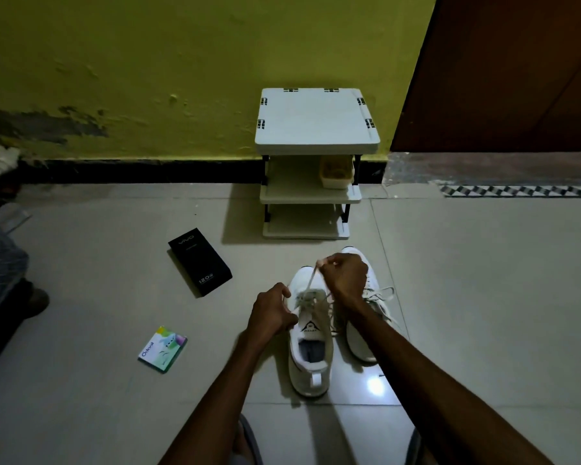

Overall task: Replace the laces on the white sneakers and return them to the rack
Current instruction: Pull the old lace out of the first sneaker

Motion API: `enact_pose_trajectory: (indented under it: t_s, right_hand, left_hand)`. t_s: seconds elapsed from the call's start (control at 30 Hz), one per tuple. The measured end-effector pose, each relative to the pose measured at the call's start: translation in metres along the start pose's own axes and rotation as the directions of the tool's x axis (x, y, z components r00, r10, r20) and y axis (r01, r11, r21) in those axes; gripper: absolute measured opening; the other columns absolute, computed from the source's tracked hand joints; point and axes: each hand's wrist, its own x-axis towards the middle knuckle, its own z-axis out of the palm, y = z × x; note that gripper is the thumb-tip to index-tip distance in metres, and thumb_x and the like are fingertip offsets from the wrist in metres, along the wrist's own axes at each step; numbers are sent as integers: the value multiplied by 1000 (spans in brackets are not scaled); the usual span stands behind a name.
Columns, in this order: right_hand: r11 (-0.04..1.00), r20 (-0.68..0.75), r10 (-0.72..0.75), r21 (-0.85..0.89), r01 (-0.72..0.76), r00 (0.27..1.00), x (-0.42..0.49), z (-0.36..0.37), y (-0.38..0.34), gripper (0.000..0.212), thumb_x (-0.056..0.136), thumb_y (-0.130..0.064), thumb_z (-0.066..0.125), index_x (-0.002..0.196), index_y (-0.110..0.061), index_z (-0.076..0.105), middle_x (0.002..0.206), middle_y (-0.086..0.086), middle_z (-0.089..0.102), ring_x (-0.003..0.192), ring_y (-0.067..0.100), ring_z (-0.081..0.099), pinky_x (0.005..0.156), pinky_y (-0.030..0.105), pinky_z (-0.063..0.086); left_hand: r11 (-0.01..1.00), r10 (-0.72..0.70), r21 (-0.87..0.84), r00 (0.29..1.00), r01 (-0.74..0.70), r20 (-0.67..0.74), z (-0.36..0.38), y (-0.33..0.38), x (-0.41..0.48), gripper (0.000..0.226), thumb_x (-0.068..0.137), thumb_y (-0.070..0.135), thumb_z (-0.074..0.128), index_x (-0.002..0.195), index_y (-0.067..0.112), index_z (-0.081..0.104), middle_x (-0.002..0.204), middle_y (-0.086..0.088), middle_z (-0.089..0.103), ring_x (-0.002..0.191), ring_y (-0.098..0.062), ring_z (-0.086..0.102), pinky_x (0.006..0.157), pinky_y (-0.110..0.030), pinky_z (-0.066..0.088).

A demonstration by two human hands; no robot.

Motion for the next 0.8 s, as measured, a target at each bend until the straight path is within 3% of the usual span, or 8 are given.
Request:
enact_pose_trajectory:
  t_s: [0.07, 0.13, 0.17, 0.27, 0.33, 0.4, 0.5, 0.8]
  right_hand:
    - [710, 101, 387, 602, -366, 916, 8, -9, -10, 16, 87, -12, 63, 72, -8, 64, 73, 10, 61, 65, 22, 58, 67, 25, 49]
    - [267, 413, 407, 799, -539, 814, 9, -12, -16, 20, 91, -1, 46, 73, -8, 52, 72, 11, 52, 55, 20, 52, 69, 30, 52]
    - [226, 490, 339, 786, -575, 803, 8, -12, -17, 24, 90, 2, 38, 73, -11, 47, 69, 9, 48, 50, 16, 47, 59, 27, 48]
    - [741, 443, 169, 532, -410, 880, 5, -9, -13, 26, 89, -9, 43, 66, -20, 46, 60, 0, 46, 44, 11, 35, 45, 22, 26]
    - [996, 419, -89, 58, 71, 904, 4, -7, -7, 19, 89, -24, 60, 70, -24, 60, 67, -3, 60, 56, 13, 51, 54, 25, 37]
    - [793, 569, -169, -407, 454, 805, -1, -5, -2, 10, 85, -34, 67, 90, -26, 72, 91, 1, 70, 83, 18, 65, 70, 28, 49]
    - [441, 619, -146, -657, 611, 772, -13, -3, 3, 32, 88, -29, 65, 116, -14, 63, 116, 11, 64, 106, 29, 63, 85, 35, 49]
    - [368, 585, -230, -687, 626, 778, -14, -9, -4, 25, 86, -19, 64, 110, -14, 63, 111, 9, 66, 101, 28, 65, 78, 31, 47]
  left_hand:
    - [1000, 11, 5, 1000, -11, -10, 0, -1, 0, 53, 52, 14, 75, 100, 25, 56, 81, -6, 69, 69, -24, 69, 61, -42, 60]
    - [999, 23, 23, 1000, -23, -15, 0, -1, 1, 53, 51, 14, 73, 100, 25, 56, 81, -5, 69, 70, -24, 68, 62, -41, 60]
    - [999, 28, 28, 1000, -27, -15, 0, -1, 0, 52, 51, 14, 72, 100, 25, 57, 80, -6, 70, 69, -23, 68, 63, -41, 60]
    - [1000, 23, 18, 1000, -23, -15, 0, -1, 0, 51, 54, 13, 72, 101, 25, 56, 79, -6, 70, 68, -24, 68, 62, -41, 60]
    - [999, 17, 31, 1000, -16, -16, -1, 1, 0, 52, 58, 15, 75, 106, 25, 56, 84, -5, 71, 74, -23, 69, 68, -40, 60]
    - [999, 21, 42, 1000, -20, -15, -1, 3, -2, 54, 61, 17, 77, 110, 24, 55, 89, -5, 71, 82, -23, 68, 73, -38, 60]
    - [999, 15, 37, 1000, -14, -23, 1, 6, -4, 55, 63, 17, 79, 113, 23, 54, 95, -6, 69, 87, -25, 67, 76, -39, 59]
    - [999, -5, 40, 1000, 6, -5, 3, 9, -6, 58, 61, 21, 80, 111, 26, 52, 98, -8, 69, 86, -26, 68, 76, -41, 60]
